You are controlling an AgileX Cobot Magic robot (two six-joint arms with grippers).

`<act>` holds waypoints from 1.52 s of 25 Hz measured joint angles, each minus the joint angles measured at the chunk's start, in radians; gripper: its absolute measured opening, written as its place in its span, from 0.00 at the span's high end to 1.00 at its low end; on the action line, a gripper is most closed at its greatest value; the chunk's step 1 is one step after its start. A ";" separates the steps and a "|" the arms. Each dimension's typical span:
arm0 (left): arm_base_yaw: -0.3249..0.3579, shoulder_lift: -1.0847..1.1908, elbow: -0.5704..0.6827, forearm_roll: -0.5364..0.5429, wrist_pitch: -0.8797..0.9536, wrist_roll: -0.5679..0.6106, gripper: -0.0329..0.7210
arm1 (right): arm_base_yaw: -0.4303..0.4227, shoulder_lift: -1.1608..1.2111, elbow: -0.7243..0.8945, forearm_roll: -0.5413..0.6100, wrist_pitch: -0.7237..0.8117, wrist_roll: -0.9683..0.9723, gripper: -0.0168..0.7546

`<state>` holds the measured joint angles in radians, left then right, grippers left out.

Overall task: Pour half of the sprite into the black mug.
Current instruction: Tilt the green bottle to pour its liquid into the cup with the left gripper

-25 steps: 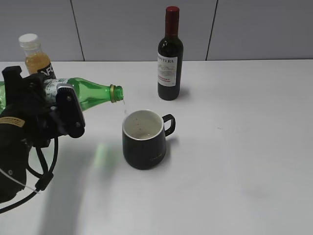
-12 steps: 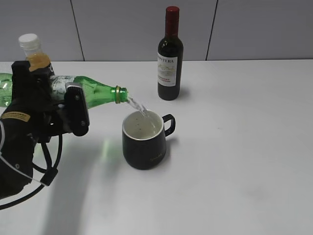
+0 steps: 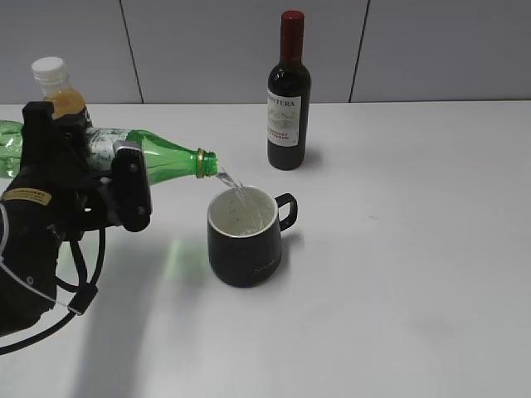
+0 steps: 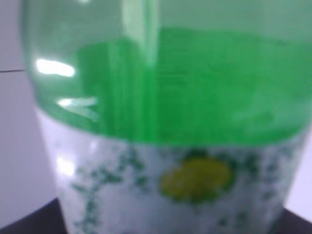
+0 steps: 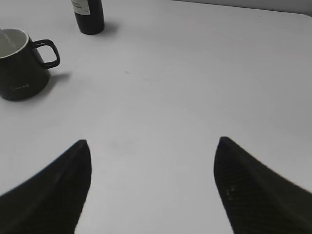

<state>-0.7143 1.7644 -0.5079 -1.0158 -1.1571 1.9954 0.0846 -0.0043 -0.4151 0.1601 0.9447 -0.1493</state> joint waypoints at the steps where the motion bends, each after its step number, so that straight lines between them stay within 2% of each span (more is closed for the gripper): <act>1: 0.000 0.000 0.000 0.000 0.000 0.003 0.37 | 0.000 0.000 0.000 0.000 0.000 0.000 0.21; 38: 0.000 0.000 0.000 -0.026 -0.010 0.052 0.38 | 0.000 0.000 0.000 0.002 0.000 0.001 0.21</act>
<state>-0.7143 1.7644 -0.5081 -1.0419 -1.1676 2.0470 0.0846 -0.0043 -0.4151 0.1619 0.9447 -0.1487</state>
